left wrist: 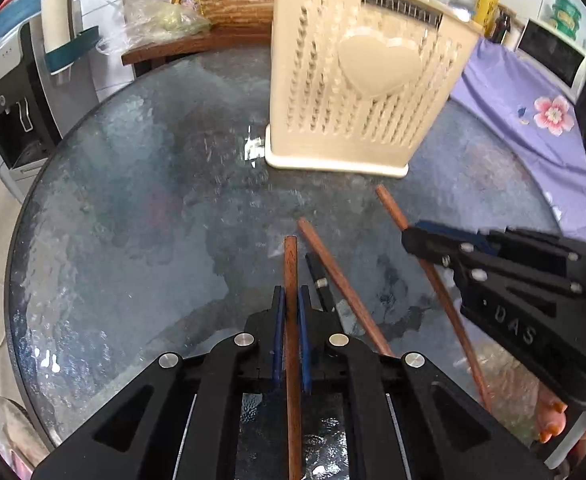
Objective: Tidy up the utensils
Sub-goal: 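Lower the brown chopstick into the basket with the left tool while the right tool carries its chopstick over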
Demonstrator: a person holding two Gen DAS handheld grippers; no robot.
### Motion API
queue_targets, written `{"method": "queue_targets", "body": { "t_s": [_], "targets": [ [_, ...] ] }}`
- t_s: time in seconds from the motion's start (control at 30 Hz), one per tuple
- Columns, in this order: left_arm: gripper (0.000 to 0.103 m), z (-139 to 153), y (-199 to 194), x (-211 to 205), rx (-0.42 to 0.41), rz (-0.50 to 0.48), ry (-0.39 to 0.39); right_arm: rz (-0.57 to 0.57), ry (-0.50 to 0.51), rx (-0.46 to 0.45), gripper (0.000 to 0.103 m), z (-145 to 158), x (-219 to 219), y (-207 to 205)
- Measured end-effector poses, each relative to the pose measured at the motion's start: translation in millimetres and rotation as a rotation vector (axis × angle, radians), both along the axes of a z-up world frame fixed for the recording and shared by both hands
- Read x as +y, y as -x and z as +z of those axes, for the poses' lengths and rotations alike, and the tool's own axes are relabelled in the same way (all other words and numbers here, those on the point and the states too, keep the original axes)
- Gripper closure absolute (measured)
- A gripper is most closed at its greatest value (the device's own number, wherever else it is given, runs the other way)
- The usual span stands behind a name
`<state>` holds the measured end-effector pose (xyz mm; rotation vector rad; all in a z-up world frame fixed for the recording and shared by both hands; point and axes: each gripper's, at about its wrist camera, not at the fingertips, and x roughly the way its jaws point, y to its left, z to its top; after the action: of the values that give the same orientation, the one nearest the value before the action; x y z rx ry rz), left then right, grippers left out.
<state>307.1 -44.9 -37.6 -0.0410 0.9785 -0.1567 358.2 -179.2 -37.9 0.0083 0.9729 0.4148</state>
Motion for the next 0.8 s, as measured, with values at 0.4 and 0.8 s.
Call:
{"method": "queue_targets", "body": {
  "t_s": [0.4, 0.8],
  "targets": [
    [0.097, 74, 27, 9, -0.18, -0.015, 0.104, 0.029, -0.177, -0.167, 0.096, 68, -18, 34],
    [0.097, 109, 53, 11, -0.277, -0.052, 0.139, 0.075, -0.25, -0.258, 0.096, 112, -34, 69]
  ]
}}
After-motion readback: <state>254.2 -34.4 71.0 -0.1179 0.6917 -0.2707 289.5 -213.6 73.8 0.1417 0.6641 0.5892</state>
